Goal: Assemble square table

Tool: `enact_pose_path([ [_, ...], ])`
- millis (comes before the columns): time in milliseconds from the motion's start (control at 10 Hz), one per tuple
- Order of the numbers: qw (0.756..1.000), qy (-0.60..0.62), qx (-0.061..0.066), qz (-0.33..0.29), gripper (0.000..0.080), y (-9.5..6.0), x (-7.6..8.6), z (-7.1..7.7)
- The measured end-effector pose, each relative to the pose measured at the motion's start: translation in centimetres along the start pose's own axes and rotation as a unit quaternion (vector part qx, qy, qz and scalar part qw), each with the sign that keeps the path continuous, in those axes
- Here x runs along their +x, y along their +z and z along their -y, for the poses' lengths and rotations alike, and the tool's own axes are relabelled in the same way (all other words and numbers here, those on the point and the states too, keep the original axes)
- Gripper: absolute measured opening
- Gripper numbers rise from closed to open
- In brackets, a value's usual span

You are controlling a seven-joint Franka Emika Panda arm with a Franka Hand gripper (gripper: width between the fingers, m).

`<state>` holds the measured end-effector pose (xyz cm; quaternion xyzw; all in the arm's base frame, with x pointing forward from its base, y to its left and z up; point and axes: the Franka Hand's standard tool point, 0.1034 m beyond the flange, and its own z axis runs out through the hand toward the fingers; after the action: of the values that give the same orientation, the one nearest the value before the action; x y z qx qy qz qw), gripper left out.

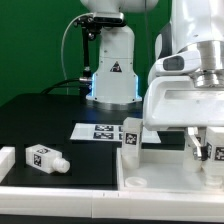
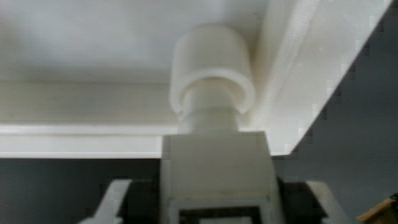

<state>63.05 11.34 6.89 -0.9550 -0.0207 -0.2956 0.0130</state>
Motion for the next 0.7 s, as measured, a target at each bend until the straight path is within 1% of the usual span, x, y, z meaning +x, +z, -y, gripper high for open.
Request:
enact_pose_path([
  [300, 1.0, -0.003, 0.0, -0.011, 0.0282, -0.01, 0.2, 0.16],
  [700, 1.0, 0.0, -0.002, -0.01, 0.0288, 0.02, 0.17, 0.09],
])
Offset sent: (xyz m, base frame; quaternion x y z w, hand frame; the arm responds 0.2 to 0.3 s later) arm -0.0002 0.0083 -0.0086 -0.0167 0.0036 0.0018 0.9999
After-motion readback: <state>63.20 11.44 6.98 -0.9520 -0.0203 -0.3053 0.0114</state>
